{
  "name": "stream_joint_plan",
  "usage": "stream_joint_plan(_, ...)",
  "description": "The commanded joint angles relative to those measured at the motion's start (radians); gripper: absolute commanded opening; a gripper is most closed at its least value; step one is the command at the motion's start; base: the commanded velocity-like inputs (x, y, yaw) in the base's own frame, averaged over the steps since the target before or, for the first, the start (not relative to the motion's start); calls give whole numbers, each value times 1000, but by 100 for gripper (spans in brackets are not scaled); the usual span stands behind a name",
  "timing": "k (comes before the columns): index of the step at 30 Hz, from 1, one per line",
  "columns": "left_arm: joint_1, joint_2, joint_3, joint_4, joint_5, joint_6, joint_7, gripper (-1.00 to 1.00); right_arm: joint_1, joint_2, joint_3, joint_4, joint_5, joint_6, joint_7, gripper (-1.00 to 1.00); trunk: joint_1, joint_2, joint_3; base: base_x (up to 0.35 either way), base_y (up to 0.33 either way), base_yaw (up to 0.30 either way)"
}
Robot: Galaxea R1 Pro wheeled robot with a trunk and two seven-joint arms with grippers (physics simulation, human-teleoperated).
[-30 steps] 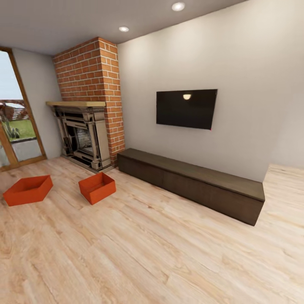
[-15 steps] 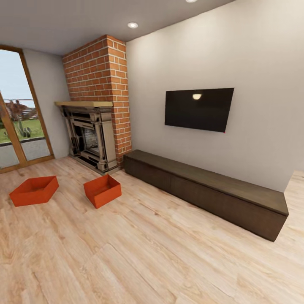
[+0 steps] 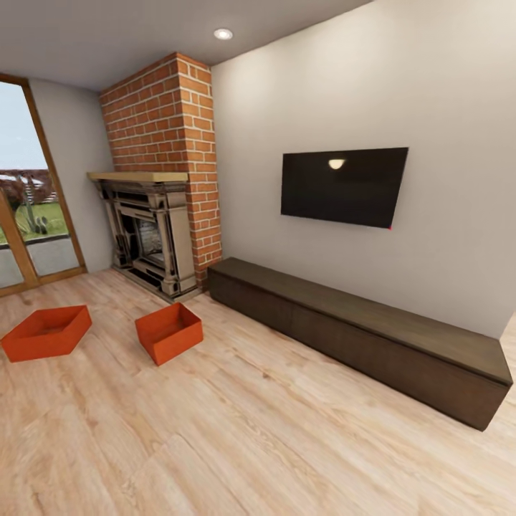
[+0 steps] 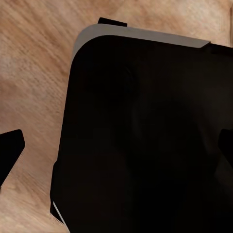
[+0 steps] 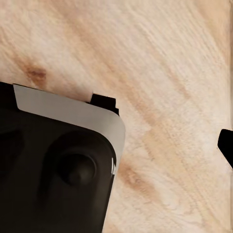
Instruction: Move the two storage containers from the living room to the garage. In the garage, place one container on the floor and stack the other container on top of it (either order is fine).
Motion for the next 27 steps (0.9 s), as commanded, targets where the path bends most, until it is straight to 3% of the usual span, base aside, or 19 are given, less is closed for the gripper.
stream_joint_plan(1,0,0,0,-1,5,-1,1,100,-1,0,8,3,-10,-6,3,100,1,0,-1,322,0,0)
stream_joint_plan(10,0,0,0,-1,5,-1,1,100,-1,-1,7,4,-13,-8,1,100,1,0,-1,322,0,27)
stream_joint_plan(27,1,0,0,-1,5,-1,1,100,-1,-2,-1,4,-19,-15,0,100,1,0,-1,322,0,258)
